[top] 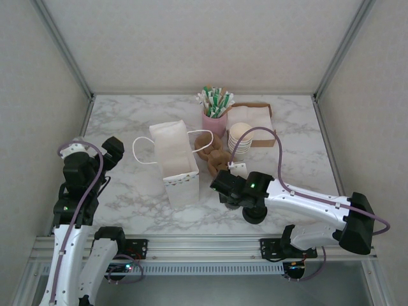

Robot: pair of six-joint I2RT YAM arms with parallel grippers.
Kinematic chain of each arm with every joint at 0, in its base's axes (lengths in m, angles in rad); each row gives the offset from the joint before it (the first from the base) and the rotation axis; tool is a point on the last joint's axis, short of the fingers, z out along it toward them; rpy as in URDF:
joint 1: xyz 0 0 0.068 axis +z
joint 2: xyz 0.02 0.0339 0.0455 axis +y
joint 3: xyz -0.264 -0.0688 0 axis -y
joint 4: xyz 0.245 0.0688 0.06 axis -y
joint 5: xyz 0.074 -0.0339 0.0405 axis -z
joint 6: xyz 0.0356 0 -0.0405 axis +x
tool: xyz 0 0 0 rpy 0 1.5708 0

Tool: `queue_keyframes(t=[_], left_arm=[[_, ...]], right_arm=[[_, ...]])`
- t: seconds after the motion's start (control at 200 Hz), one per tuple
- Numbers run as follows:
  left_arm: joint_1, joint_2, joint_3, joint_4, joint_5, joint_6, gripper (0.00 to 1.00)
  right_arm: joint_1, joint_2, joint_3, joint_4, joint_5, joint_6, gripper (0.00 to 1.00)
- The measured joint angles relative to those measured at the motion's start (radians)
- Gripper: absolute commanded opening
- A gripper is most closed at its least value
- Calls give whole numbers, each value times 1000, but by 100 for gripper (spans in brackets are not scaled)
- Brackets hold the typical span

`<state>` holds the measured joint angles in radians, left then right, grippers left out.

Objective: Pack the takeout coffee

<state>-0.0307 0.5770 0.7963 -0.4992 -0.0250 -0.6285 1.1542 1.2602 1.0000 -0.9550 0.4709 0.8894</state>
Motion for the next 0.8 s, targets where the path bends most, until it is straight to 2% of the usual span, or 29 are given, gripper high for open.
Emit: queue_keyframes(t=[0.095,0.27,0.405,0.45,0.501,0.581,0.691,0.721,0.766,0.801], left_arm=[[0,0,0,0,0,0,100],[0,0,0,0,0,0,100],[0,0,0,0,0,0,100],[0,0,0,0,0,0,100],[0,0,0,0,0,0,100],[0,0,0,0,0,0,100],[0,0,0,0,0,0,100],[0,0,0,0,0,0,100],[0,0,0,0,0,0,100],[0,0,0,0,0,0,100]], right_arm=[[0,2,0,-6,1,10,78],[-1,8,0,-11,0,26,91],[-5,6,0,-10,-3,54,72],[-10,5,0,-10,-5,60,70],[-16,3,0,-10,-6,72,74],[-33,2,0,-11,-16,87,89],[-49,1,0,-11,-31,99,91],[-51,0,0,-10,-35,100,86],[-55,-4,0,-10,-43,102,64],[-57,-7,0,-8,-48,106,60]])
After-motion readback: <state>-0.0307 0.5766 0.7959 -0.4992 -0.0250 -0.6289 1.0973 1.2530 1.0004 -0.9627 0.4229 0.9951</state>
